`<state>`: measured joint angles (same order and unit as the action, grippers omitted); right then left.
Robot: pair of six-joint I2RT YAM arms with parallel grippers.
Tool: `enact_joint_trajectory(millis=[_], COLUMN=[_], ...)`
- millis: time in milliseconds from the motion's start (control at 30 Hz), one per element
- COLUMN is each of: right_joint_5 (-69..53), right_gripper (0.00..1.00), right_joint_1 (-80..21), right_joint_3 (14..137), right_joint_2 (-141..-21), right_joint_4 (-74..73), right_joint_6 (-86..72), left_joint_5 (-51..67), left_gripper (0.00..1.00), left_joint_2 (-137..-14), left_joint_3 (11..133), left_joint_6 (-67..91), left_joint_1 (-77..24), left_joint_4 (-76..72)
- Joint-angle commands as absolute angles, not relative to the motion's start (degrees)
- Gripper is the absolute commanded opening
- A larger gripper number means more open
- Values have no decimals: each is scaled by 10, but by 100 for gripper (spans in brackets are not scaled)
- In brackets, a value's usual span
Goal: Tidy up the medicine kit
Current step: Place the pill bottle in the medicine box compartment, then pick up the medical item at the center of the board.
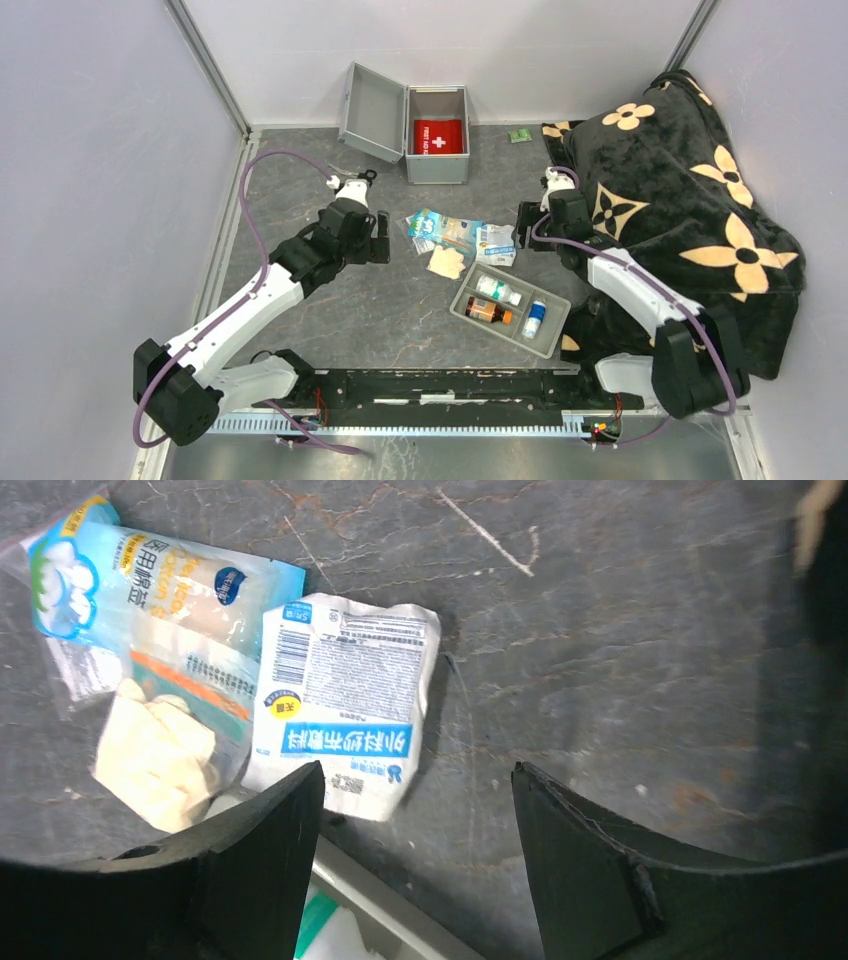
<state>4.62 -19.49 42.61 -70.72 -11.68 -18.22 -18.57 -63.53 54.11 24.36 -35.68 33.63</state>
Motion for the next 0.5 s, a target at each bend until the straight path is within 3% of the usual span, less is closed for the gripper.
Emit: enact_joint_trajectory(millis=[0,467], right_joint_5=[-133,-193], right_gripper=[74,68], right_joint_1=[-147,-119], right_joint_3=[407,393], right_joint_2=[-766,-884], right_joint_4=[18,71], right_joint_6=[-248,-271], left_joint_5=[-174,-220], left_gripper=[97,95], left_joint_2=[-610,-611], left_joint_3=[506,490], left_joint_6=[194,181], left_joint_1=[-352,-352], left_joint_4=[290,301])
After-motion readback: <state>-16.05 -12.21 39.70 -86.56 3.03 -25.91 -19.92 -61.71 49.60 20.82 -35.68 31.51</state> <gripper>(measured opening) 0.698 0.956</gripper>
